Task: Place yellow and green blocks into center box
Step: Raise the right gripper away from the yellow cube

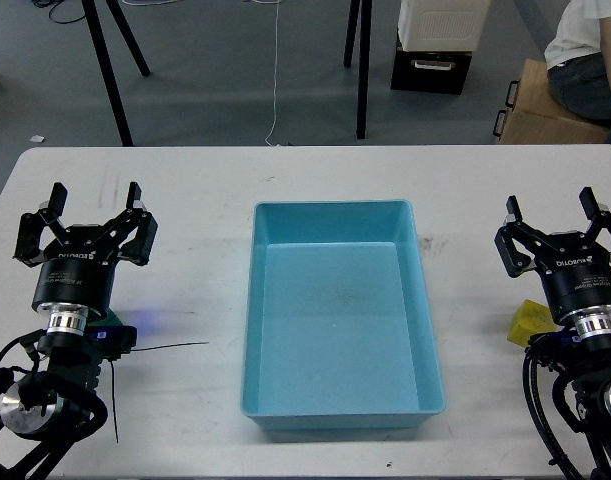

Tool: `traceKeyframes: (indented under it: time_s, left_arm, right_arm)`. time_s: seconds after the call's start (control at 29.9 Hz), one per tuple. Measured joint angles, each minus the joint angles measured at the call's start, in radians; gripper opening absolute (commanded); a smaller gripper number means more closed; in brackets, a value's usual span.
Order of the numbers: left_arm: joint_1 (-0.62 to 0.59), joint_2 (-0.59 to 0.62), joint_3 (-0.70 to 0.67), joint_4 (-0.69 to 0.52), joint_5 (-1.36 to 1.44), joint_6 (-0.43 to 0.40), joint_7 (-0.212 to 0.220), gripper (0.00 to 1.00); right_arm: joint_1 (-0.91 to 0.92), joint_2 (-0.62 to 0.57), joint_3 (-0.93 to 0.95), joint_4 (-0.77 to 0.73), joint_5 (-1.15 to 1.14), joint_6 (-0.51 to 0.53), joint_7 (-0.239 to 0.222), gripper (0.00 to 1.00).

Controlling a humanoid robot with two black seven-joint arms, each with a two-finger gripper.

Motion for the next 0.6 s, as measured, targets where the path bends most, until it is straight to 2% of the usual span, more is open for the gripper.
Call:
traceKeyframes:
  time_s: [0.27,0.43,0.6]
  left_arm:
    - [0.0,-0.001,0.002,0.005,0.0,0.001,0.0,1.0]
    - [0.0,-0.002,0.002,0.013,0.001,0.002,0.0,1.0]
    - [0.0,-0.002,0.002,0.016,0.001,0.001,0.0,1.0]
  right_arm:
    - [-0.007,0.0,0.0,-0.005,-0.055,0.018,0.0,0.98]
    - [0.042,-0.006,0.007,-0.02,-0.39,0.019,0.007,0.98]
    - [0.14,-0.092,0.022,-0.024,-0.715,-0.004,0.02,0.98]
